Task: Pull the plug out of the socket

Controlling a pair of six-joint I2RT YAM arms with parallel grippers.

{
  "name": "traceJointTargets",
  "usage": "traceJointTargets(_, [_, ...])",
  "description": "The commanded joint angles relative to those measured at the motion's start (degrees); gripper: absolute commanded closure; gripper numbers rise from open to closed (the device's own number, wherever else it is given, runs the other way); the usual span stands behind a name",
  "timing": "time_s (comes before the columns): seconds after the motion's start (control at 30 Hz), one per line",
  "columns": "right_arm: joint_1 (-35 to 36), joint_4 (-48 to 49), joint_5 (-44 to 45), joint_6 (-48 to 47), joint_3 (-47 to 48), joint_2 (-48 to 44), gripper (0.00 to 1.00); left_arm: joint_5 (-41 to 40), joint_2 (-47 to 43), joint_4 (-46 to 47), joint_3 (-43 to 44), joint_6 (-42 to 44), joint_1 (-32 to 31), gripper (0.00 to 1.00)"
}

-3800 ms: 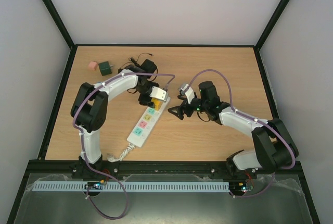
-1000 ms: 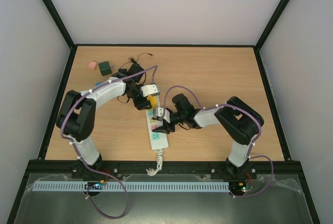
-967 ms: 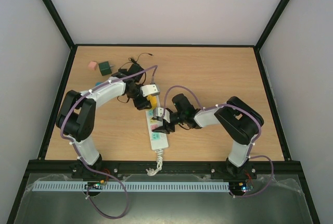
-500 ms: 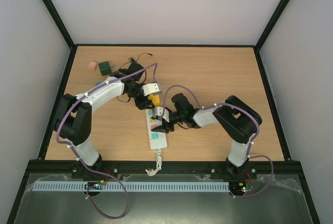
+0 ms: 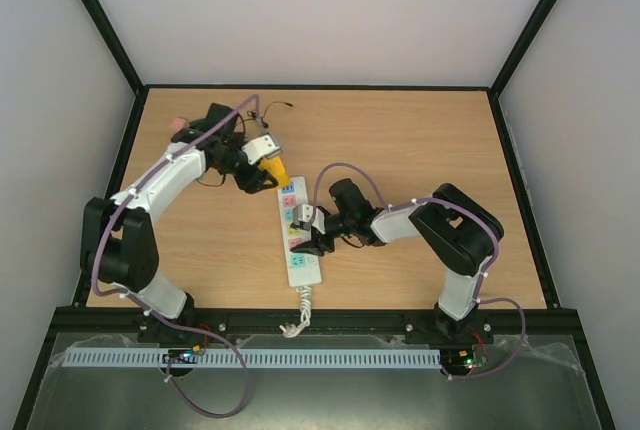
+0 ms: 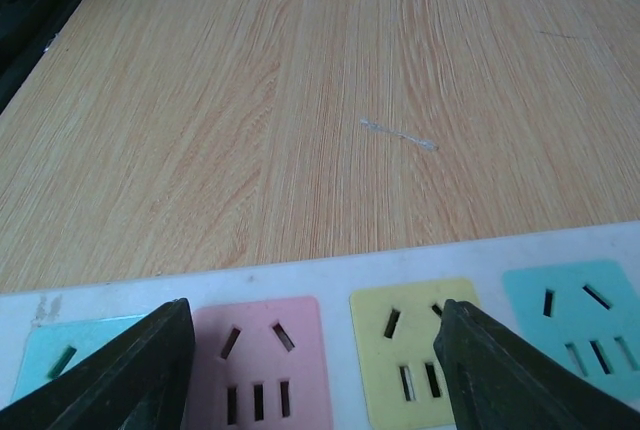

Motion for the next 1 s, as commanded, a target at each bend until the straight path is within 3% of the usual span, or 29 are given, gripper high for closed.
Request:
traceJointTargets(0.0, [0.2, -5.6, 3.7, 2.0, 0.2, 0.1, 0.33, 6.8, -3.0, -0.2, -0.1, -2.8, 5.8, 0.55])
traceJointTargets(0.47, [0.2, -10.1, 4.9, 7.5, 4.4, -9.2, 0.29, 17.8, 2.6, 5.1, -2.3, -13.3, 21.6, 0.54])
traceJointTargets(0.77, [0.0, -17.2, 10.2, 7.7, 4.6, -19.5, 0.26, 17.5, 7.7, 17.5, -7.2, -26.0, 23.8, 0.53])
traceJointTargets(0.97, [-2.4, -23.1, 12.0, 7.1, 6.3, -21.8, 0.25, 17.8, 11.7, 21.5, -7.7, -31.1, 24.8, 0.51])
